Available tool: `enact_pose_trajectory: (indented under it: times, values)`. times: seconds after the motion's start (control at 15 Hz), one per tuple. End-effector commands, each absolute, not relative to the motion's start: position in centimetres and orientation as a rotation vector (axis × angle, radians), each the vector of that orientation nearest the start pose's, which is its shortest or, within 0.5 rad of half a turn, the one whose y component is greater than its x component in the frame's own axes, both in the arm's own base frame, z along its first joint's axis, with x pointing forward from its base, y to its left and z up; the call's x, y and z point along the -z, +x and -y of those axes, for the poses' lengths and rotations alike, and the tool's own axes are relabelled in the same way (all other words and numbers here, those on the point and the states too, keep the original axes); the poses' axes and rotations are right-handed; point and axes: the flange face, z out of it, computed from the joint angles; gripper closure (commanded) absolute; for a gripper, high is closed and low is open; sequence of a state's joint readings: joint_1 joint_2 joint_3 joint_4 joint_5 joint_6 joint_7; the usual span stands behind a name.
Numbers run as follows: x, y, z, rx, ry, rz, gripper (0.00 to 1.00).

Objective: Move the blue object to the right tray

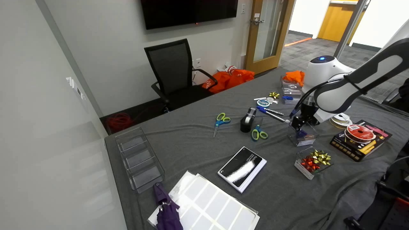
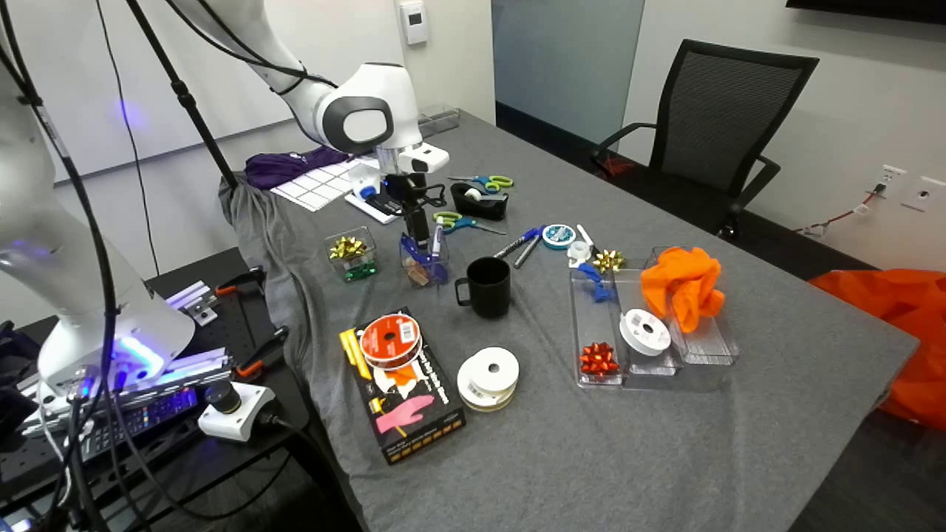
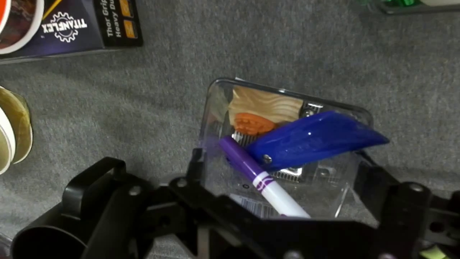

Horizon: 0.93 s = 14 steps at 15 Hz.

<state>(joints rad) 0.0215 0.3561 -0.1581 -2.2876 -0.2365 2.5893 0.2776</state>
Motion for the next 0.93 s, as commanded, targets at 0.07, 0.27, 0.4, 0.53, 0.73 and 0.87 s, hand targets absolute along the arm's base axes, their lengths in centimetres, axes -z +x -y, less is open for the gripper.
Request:
enact_pose_trajectory:
  times: [0.07,0.27,0.4,0.53,0.73,0.87]
  values:
    - [-19.1,51.6,7.5,-0.083,-3.33,-0.32,0.0]
    - [-19.0,51.6,7.9,-0.034,-3.319,-0.36,0.0]
    - [-18.8,51.7,8.4,0.004,-3.302,-0.43,0.0]
    - [-18.6,51.7,8.7,0.043,-3.285,-0.482,0.0]
    - [-17.8,51.6,9.0,0.089,-3.27,-0.543,0.0]
    - [-17.0,51.4,9.0,0.097,-3.257,-0.581,0.0]
